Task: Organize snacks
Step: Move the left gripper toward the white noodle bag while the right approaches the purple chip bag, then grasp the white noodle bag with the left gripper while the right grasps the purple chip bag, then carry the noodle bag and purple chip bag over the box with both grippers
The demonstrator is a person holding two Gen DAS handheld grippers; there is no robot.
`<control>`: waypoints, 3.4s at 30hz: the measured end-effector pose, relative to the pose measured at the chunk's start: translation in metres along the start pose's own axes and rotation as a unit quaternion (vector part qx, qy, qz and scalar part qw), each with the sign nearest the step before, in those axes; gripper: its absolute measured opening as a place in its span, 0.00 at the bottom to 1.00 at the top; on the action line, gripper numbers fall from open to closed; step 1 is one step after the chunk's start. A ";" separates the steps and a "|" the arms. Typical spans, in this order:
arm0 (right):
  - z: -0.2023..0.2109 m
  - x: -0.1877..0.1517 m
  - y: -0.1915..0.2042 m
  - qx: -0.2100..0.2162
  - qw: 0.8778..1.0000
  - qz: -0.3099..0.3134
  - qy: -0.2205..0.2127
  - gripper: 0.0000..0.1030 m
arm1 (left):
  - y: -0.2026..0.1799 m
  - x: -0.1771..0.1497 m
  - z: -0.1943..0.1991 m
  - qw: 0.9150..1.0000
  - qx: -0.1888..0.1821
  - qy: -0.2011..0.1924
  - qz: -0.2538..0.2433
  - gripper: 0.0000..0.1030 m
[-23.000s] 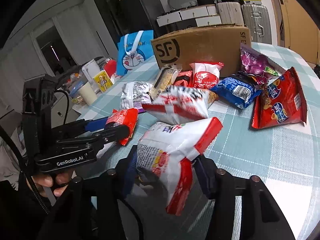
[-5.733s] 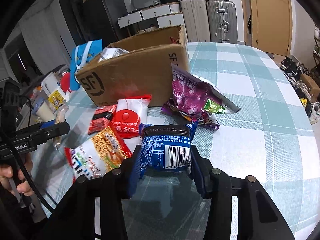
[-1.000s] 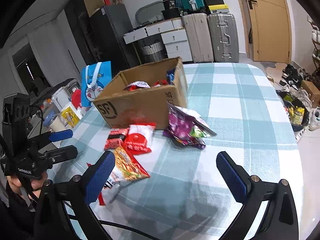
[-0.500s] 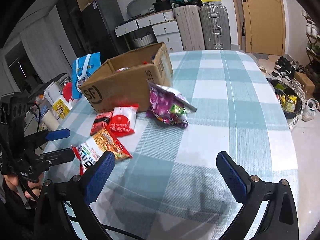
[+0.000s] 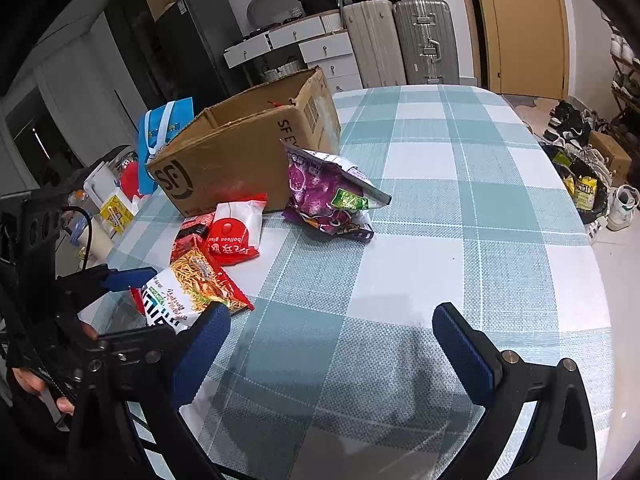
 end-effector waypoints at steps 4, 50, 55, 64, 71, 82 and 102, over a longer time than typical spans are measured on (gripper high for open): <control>-0.005 0.001 -0.002 -0.003 1.000 -0.002 0.002 1.00 | -0.002 -0.002 -0.011 1.000 0.010 0.005 -0.008 0.95; -0.100 0.051 -0.005 -0.014 0.999 -0.044 -0.008 0.79 | 0.053 0.006 0.027 0.997 0.022 -0.059 0.054 0.59; -0.099 0.051 -0.006 -0.010 0.999 -0.046 -0.006 0.68 | 0.050 0.005 0.029 0.996 0.024 -0.061 0.055 0.59; -0.093 0.042 0.002 0.019 0.999 -0.034 0.000 0.52 | 0.054 0.006 0.034 0.995 0.029 -0.066 0.063 0.59; -0.080 0.037 0.004 0.033 0.999 -0.037 -0.005 0.47 | 0.055 0.011 0.044 0.994 0.034 -0.077 0.067 0.59; -0.029 0.042 0.017 0.071 0.996 -0.034 -0.033 0.47 | 0.057 0.022 0.067 0.991 0.039 -0.106 0.073 0.59; 0.029 0.095 0.051 0.100 0.990 -0.023 -0.098 0.47 | 0.056 0.073 0.105 0.984 0.039 -0.162 0.069 0.59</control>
Point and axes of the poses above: each gripper's, at about its wrist camera, not at the fingertips, and z roughly against the way its jaws point, y to its left, x to its top, the point moved 2 cm from there along -z, roughly the way its jaws point, and after that the axes turned 15 degrees about -y, right-handed, at the moved point
